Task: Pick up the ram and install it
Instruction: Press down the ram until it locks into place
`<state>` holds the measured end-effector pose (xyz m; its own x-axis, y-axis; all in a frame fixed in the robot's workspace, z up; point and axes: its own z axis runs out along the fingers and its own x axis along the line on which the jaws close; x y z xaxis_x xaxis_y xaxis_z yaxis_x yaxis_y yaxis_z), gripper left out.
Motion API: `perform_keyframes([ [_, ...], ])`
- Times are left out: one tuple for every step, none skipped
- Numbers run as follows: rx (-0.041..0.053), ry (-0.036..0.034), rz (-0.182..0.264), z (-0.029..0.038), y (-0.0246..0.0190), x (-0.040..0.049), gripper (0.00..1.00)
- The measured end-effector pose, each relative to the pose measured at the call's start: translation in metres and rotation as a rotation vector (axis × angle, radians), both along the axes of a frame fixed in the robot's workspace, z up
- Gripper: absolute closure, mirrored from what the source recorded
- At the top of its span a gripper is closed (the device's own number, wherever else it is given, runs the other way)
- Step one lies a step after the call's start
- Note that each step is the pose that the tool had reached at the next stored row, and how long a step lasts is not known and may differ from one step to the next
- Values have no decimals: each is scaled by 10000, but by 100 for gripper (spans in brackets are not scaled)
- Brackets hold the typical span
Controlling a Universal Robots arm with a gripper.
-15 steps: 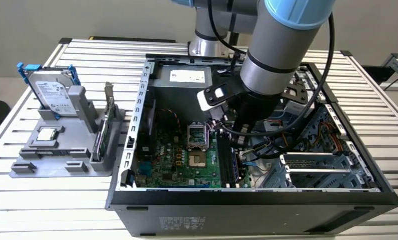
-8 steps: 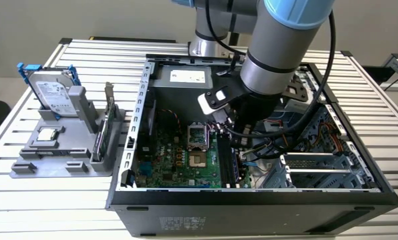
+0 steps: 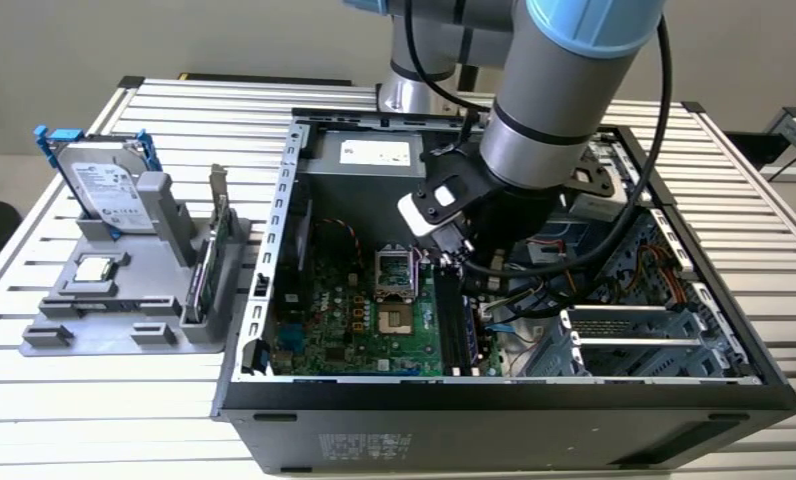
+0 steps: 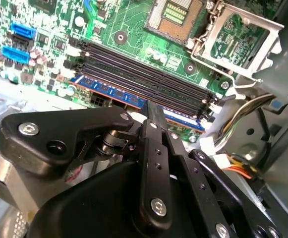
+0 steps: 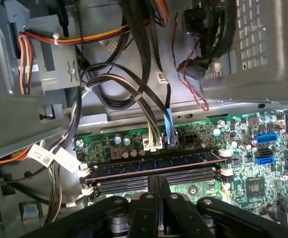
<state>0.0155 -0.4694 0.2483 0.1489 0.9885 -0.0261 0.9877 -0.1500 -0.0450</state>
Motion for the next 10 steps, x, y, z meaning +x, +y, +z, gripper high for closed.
perform_keyframes([
  [1,0,113,-1,2,0,100],
  [0,0,217,-1,4,0,100],
  [1,0,318,-2,7,0,100],
  [0,0,418,-2,9,0,100],
  [1,0,517,-2,12,0,100],
  [1,0,625,-3,14,0,100],
  [1,0,714,-3,15,0,100],
  [0,0,763,-2,15,0,100],
  [0,0,786,-2,15,0,100],
  [0,0,803,-2,16,0,100],
])
